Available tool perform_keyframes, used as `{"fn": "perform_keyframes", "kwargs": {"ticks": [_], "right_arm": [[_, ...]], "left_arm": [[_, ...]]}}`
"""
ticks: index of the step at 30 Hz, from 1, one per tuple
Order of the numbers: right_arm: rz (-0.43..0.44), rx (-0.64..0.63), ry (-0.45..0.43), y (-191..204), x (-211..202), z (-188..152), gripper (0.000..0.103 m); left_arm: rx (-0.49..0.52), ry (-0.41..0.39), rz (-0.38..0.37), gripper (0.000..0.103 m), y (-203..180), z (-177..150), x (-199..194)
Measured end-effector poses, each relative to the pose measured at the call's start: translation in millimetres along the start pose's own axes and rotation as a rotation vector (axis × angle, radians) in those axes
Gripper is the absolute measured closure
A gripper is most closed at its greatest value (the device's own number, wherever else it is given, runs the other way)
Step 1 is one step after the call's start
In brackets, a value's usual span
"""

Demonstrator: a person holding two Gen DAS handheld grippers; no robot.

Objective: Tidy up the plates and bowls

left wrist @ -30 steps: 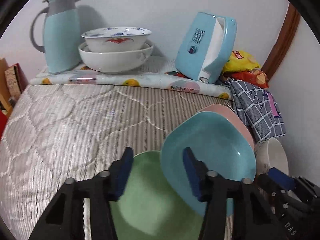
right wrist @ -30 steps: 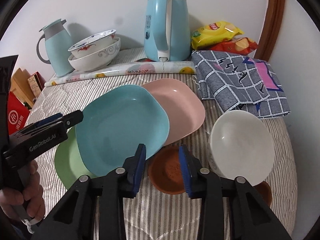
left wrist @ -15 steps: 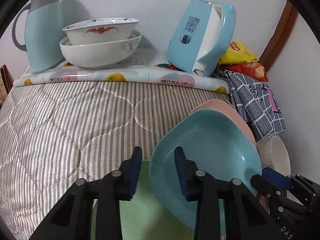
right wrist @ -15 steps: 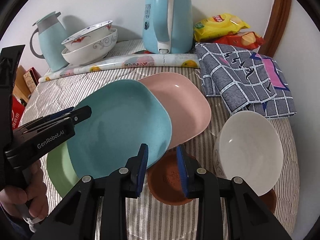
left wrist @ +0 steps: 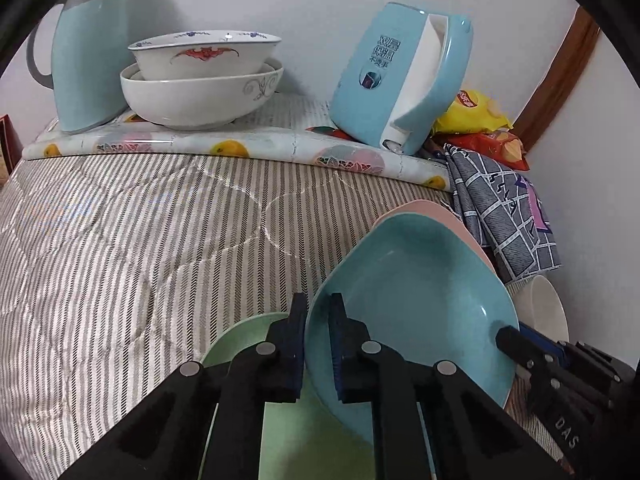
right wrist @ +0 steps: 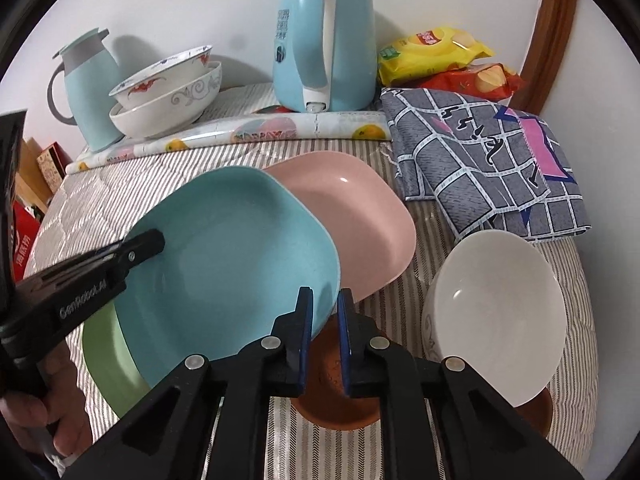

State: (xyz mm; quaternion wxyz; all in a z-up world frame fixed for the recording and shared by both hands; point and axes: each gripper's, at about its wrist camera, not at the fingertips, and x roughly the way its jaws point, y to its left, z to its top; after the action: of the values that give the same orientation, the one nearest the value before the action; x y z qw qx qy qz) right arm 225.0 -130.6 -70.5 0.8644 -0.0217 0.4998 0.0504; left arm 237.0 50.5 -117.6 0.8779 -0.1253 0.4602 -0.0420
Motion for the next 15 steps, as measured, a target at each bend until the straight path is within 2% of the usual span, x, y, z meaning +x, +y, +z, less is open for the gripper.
{"fn": "perform_keyframes", "kwargs": {"ticks": [15], "right_arm": [[0.056,-0.013,-0.065,21.4,-23.3,-4.9,0.096]], "left_arm": [[-0.032,-0.043,0.049,0.093,17.5,-17.8,-41.5]]}}
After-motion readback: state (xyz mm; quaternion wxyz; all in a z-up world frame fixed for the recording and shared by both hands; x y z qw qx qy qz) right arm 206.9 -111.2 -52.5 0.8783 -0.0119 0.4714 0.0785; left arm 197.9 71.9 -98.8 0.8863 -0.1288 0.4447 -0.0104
